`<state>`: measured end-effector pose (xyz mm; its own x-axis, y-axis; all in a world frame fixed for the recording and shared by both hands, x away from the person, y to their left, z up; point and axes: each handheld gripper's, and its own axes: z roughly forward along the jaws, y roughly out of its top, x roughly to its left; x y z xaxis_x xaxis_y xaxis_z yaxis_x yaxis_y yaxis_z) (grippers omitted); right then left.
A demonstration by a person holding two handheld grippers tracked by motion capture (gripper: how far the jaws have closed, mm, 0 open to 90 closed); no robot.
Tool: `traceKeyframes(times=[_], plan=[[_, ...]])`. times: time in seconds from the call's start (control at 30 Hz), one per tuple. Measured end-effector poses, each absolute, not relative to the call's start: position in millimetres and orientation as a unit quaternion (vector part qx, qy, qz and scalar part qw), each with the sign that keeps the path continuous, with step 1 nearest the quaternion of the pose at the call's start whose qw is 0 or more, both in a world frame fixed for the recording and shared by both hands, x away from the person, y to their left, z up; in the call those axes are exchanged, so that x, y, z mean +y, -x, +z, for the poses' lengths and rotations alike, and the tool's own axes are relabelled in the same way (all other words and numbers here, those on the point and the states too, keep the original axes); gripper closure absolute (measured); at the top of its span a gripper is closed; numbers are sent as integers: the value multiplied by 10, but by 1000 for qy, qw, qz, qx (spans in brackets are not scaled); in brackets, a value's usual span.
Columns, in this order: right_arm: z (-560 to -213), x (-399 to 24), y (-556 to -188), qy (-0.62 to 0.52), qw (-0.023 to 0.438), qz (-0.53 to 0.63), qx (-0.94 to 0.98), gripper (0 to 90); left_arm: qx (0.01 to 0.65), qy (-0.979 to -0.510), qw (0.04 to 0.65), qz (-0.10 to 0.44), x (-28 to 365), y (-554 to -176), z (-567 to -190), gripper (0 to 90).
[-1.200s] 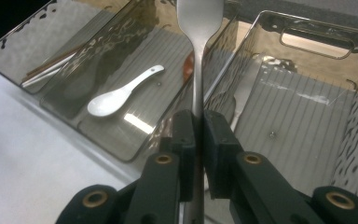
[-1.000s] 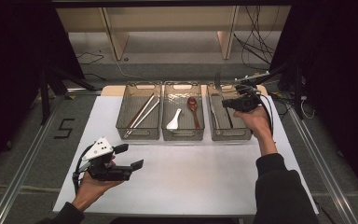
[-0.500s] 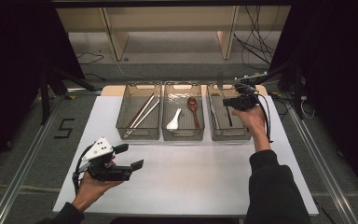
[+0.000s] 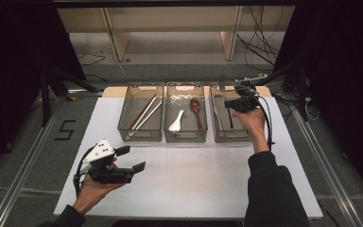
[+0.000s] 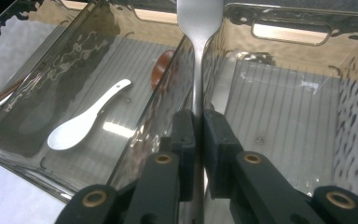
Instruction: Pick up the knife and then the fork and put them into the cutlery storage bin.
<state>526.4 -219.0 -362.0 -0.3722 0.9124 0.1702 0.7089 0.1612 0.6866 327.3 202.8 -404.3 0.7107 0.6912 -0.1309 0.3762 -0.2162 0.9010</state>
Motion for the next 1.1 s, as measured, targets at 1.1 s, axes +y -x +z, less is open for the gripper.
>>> traceKeyframes(times=[1.1], plan=[[-3802,-2245,-5343,-569,140,346,733,839,348,-765,520,151,2022,-3270,-4045,157]])
